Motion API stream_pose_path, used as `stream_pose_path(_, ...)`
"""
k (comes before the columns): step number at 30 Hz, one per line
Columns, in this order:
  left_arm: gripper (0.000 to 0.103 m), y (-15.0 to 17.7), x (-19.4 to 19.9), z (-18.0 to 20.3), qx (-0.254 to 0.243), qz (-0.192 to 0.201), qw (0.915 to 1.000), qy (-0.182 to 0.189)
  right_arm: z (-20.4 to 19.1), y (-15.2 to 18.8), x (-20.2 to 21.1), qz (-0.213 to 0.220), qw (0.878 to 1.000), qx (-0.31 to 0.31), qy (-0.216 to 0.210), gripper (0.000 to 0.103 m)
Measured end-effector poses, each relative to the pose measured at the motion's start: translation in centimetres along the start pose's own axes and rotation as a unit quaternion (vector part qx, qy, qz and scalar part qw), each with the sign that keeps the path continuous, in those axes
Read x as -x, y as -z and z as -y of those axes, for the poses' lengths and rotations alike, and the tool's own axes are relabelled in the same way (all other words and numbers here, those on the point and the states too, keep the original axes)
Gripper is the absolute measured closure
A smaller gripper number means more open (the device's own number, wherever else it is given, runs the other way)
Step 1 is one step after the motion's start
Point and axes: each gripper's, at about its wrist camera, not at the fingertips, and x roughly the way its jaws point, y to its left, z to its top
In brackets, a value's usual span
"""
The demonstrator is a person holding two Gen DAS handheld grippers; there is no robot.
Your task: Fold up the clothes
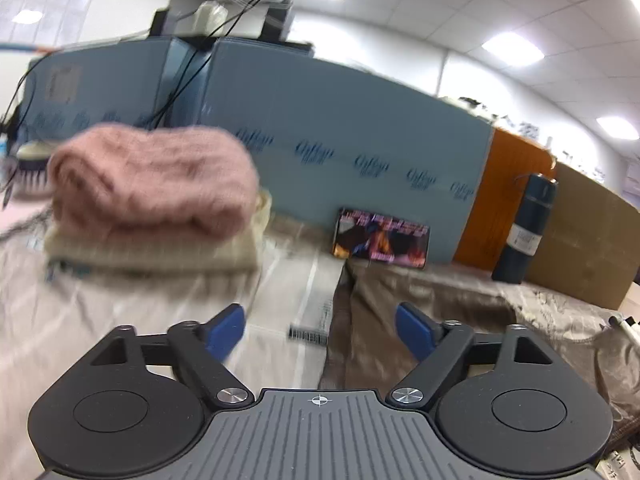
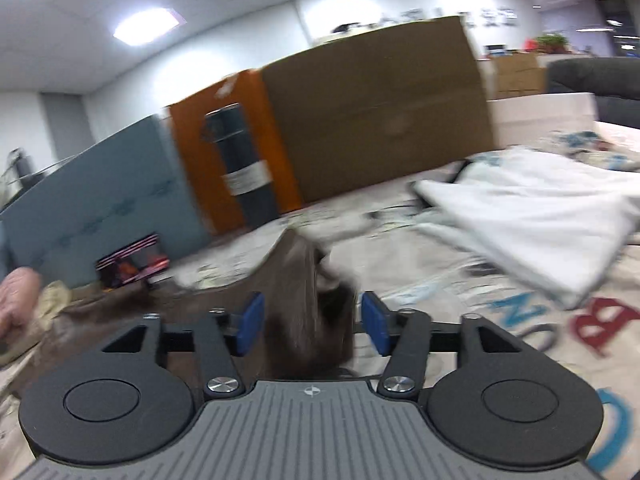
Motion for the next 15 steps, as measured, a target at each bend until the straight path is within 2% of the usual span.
stream_pose_path(2, 0.007, -0.7, -2.0, 0.1, -0.015, -0.020, 0.9994, 0.024, 1.2, -0.6, -0.2, -0.005, 1.000, -0.008, 0.005, 0.036)
stream_pose_path(4, 0.002, -1.4, -3.9, 0.3, -0.031, -0.039, 0.9976, 0.048, 1.7, -1.6, -0.6, -0.007, 1.000, -0.005, -0.016, 0.028)
stream_pose_path(6, 0.001, -2.1, -5.9, 0.4, -0.046, -0.059, 0.9946, 0.072, 1.6, -2.6, -1.3, -0.011, 0.999, 0.003, -0.045, 0.020)
stream_pose_path(11, 0.001, -3.8, -10.8, 0.8, -0.084, -0.108, 0.9820, 0.131, 0.3, -5.2, -4.7, -0.042, 0.994, 0.023, -0.097, 0.015)
stream_pose_path(15, 0.002, -3.9, -14.1, 0.5, -0.051, -0.155, 0.9712, 0.173, -0.9, -6.4, -8.2, -0.080, 0.989, 0.041, -0.120, 0.013)
